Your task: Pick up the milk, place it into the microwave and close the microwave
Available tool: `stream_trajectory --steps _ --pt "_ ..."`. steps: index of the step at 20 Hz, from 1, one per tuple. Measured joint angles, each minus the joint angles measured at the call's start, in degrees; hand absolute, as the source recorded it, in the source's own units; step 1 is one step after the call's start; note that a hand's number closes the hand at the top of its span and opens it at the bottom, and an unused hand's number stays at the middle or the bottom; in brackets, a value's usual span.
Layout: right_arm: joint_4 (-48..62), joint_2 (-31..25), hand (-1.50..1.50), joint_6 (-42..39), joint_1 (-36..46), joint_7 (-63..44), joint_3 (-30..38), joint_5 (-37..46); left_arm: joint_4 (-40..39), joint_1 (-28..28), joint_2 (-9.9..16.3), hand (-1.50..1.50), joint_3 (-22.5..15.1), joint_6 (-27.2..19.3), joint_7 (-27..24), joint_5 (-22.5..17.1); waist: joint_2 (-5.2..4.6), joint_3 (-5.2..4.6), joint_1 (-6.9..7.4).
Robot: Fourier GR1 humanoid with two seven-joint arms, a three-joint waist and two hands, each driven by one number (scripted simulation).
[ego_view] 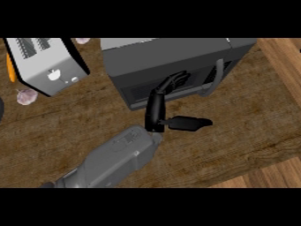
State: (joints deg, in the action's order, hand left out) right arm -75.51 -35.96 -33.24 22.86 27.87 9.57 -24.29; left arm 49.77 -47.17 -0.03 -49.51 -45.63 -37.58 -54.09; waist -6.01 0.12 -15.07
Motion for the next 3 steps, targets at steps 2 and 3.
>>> stream_trajectory --steps 2,3 --pt "0.9 -0.2 -1.5 -0.6 0.6 -0.7 0.2 -1.2 -0.1 -0.1 0.0 -1.5 -0.1 0.1 -0.5 -0.5 -0.01 0.0 -0.02" --pt "1.2 -0.4 -1.5 -0.9 0.9 -1.1 0.3 -1.7 -0.2 -0.1 0.0 -1.5 -0.2 0.2 -0.7 -0.6 -0.03 0.01 -0.03"
